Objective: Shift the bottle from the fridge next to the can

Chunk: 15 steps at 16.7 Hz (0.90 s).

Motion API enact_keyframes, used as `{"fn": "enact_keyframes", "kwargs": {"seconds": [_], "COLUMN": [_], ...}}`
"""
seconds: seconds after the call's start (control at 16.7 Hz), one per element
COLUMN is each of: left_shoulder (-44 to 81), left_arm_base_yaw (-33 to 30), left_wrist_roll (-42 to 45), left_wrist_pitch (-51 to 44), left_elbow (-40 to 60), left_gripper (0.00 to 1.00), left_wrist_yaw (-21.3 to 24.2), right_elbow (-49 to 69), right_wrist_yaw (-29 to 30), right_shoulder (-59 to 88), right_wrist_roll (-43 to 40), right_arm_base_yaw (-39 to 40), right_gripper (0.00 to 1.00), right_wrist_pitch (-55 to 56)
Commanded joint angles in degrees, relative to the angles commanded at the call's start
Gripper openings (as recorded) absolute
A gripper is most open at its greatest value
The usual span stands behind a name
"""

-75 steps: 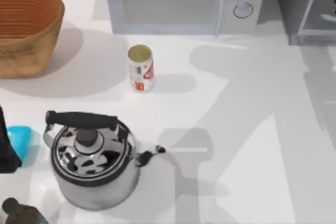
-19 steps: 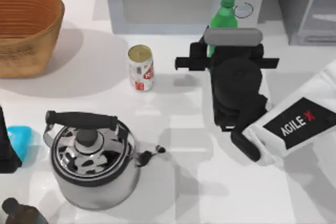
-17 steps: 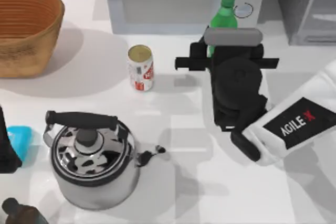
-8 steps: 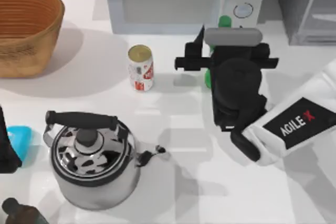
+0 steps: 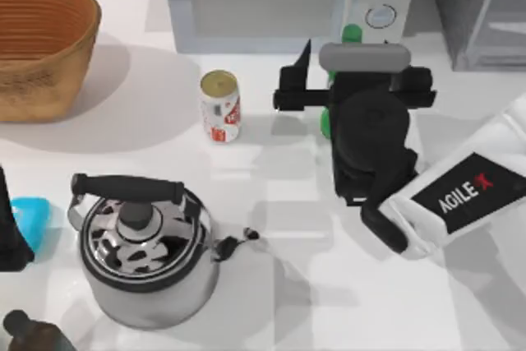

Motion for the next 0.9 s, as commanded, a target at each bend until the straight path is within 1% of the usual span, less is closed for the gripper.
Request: {"fn": "enact_keyframes", "kwargs": {"seconds": [0.54,0.78,0.9], "left_shoulder": [0.00,0.00,0.00], "left_arm_base_yaw": [0.00,0.00,0.00], "left_wrist_roll": [0.00,0.00,0.00], "left_wrist_pitch": [0.00,0.00,0.00], "left_elbow": [0.00,0.00,0.00], "left_gripper": [1.00,1.00,1.00], "left_wrist_yaw": [0.00,0.00,0.00], "right_elbow": [-6.06,-6.15,-7.58], "right_wrist_yaw": [2.99,2.42,0.29], "right_shoulder": [-2.77,-3.05,-6.01], "right_wrist_roll": [0.09,0.06,-0.06], "right_arm_base_yaw": [2.97,2.59,2.04], "right_gripper": [1.00,1.00,1.00], "right_wrist_pitch": [3.16,2.68,1.06]}}
